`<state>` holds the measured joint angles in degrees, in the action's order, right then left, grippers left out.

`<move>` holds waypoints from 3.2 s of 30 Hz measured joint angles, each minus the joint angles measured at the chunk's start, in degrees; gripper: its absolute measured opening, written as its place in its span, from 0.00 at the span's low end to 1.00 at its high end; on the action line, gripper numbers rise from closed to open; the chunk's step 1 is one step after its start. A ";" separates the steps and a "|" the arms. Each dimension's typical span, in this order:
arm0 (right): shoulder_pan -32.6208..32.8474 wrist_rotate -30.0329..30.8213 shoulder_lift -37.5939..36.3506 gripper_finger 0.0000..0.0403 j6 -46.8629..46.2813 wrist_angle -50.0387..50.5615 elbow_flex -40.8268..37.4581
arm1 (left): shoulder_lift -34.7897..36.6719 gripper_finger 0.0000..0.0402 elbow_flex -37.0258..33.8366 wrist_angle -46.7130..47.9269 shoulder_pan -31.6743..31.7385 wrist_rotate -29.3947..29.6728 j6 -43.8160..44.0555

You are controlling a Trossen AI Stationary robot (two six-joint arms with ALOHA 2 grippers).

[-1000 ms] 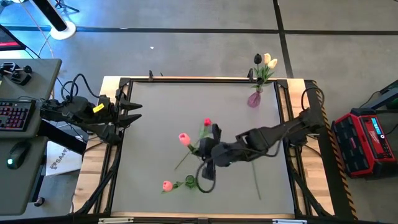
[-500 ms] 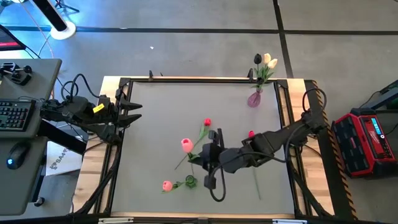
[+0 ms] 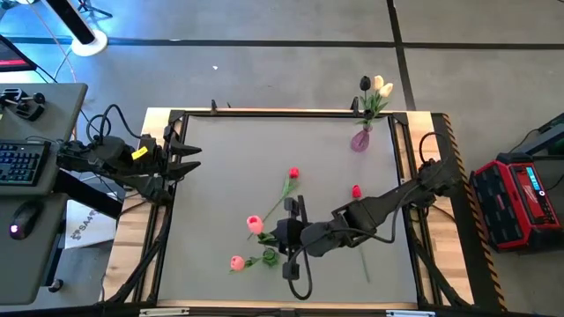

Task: Sort flowers into vase by color
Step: Put the pink flower into the green vase

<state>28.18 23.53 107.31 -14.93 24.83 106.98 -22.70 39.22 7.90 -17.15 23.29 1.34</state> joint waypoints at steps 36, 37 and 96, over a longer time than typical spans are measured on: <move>-0.81 -4.12 -0.76 0.00 1.72 0.62 0.00 | 0.00 0.41 0.00 0.01 -0.01 -0.02 -0.02; -0.81 -4.28 -0.78 0.00 1.49 0.92 0.00 | -0.01 0.41 0.00 0.00 0.00 -0.01 -0.02; -2.40 -9.62 0.64 0.32 -0.50 3.15 -0.04 | -0.01 0.41 0.00 0.01 -0.01 -0.01 -0.01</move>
<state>25.79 13.91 107.95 -15.43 27.98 106.94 -22.71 39.22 7.91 -17.15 23.28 1.34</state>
